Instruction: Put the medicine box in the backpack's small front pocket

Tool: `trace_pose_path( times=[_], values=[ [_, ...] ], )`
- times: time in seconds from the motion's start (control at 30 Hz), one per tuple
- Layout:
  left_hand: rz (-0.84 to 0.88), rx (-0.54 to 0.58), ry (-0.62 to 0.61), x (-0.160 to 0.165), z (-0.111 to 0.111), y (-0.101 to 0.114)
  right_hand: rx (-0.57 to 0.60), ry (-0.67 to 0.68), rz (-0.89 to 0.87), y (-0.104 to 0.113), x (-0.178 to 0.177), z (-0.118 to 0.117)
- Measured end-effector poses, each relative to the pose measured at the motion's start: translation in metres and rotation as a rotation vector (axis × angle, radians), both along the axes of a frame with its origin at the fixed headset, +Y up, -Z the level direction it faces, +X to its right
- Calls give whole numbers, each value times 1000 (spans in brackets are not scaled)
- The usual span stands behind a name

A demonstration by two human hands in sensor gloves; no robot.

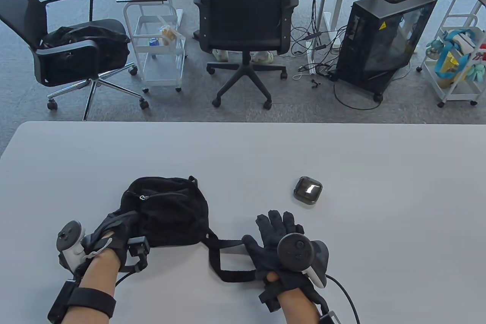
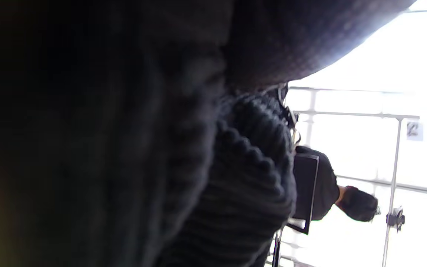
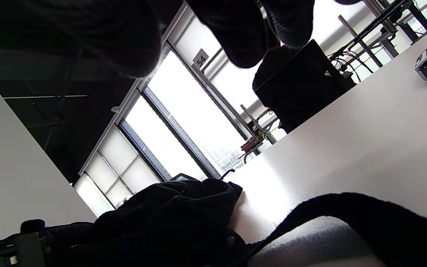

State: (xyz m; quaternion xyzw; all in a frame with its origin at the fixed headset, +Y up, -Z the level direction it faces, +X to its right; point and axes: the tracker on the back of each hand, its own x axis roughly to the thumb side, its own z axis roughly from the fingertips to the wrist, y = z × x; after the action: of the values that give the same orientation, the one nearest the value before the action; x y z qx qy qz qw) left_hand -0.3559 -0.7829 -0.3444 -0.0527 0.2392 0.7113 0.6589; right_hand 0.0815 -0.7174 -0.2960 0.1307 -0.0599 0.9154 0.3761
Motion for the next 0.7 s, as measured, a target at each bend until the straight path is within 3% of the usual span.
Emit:
trace_pose_path(
  times=[0.17,0.27,0.47,0.7],
  values=[
    [105,-49,-201,17,2,-2,11,8,-29,1,0,1],
    [85,-12,-217,30,4,5,7,13,-86,2,0,3],
    [25,257,-284,70,10,37,-1,25,-319,11,-2,9],
    [-104,522,-296,103,25,63,-265,165,-740,5,-9,12]
  ],
)
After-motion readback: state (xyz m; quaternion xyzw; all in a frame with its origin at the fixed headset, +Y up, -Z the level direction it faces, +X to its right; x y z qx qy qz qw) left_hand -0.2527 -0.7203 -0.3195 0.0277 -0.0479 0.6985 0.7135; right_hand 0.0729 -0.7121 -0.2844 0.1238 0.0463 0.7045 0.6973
